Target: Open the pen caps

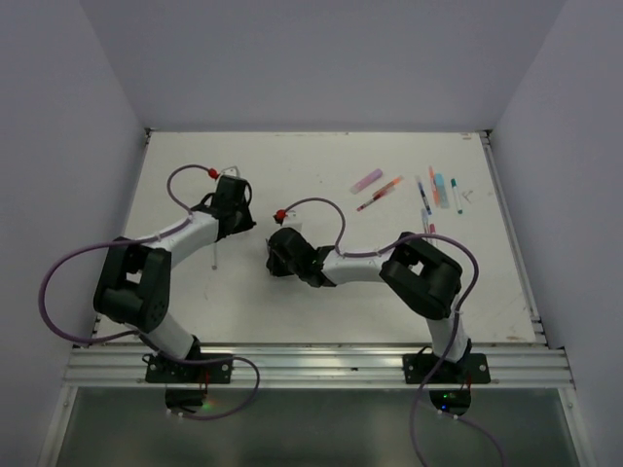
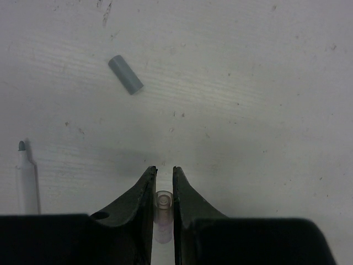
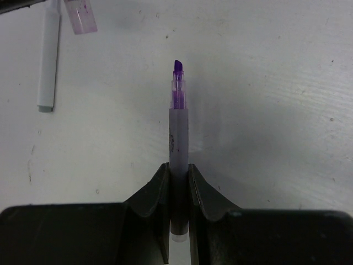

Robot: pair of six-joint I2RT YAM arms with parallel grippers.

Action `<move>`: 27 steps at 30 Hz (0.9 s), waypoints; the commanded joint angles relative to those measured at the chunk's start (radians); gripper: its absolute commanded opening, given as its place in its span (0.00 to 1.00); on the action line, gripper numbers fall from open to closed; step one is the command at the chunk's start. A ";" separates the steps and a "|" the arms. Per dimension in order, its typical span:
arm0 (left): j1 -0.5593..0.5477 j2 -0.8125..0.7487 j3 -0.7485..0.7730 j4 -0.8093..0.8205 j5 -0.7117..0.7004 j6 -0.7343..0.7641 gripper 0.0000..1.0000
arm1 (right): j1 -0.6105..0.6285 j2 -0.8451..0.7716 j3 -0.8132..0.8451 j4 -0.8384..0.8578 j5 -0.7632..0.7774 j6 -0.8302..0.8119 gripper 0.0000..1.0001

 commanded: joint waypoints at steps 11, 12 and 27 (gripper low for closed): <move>0.025 0.091 -0.002 -0.035 -0.005 0.025 0.26 | 0.000 0.086 0.089 0.014 -0.009 0.045 0.16; 0.027 0.092 -0.002 -0.035 -0.005 0.024 0.28 | 0.002 0.088 0.090 0.014 -0.012 0.045 0.16; 0.035 0.066 0.004 -0.044 0.004 0.004 0.57 | 0.002 0.085 0.084 0.026 -0.010 0.072 0.25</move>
